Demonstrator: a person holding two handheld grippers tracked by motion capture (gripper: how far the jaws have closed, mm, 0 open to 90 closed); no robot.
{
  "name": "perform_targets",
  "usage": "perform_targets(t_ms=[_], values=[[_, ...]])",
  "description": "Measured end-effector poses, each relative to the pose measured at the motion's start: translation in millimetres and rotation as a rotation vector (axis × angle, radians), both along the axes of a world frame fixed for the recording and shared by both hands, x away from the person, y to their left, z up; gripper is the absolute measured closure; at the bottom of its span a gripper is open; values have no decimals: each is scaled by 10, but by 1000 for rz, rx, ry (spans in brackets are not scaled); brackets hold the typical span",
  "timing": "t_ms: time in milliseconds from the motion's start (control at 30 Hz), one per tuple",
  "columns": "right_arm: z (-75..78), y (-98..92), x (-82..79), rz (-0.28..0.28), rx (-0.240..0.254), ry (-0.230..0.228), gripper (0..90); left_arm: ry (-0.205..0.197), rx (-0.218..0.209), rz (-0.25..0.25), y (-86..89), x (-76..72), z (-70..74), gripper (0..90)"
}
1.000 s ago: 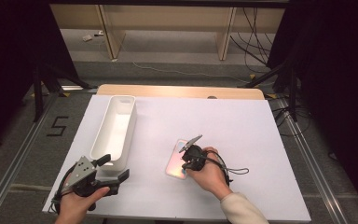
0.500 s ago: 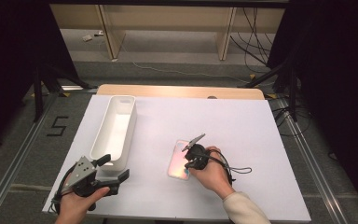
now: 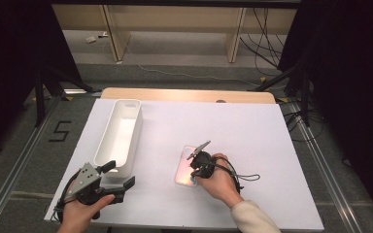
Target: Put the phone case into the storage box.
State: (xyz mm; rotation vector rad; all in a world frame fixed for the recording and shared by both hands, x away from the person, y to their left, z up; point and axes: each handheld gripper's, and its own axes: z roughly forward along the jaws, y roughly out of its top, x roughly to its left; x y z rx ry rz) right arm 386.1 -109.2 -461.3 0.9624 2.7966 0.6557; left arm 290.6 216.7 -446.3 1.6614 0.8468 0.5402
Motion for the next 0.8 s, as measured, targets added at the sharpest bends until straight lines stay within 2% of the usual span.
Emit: perform_targets(t_ms=[33,67,200,300,333,633,667,700,800], values=[[1,3,-2,1,-4,5,900,-1,0,0,1,1,0,109],[0,6,-5,-3,-8,4,900,16,-2,13,-2,-14,1,109],[4,-4,0,6,-14,2,900,6,1,9,0,-6,1,109],[5,-14,1,2,-20,1,900,16,-3,12,-4,-15,1,109],[5,-14,1,2,-20,1,900,-1,-2,-1,0,1,-1,109],[4,-64,23,-9,-27,14,900,-4,1,-4,2,2,3,110],[-3,-69,23,-11,-47,10,900,0,2,0,1,-4,4,110],[-3,-69,23,-11,-47,10,900,11,-1,8,-3,-16,6,110],[-8,-81,26,-18,-44,14,900,10,-2,6,-6,-15,6,111]])
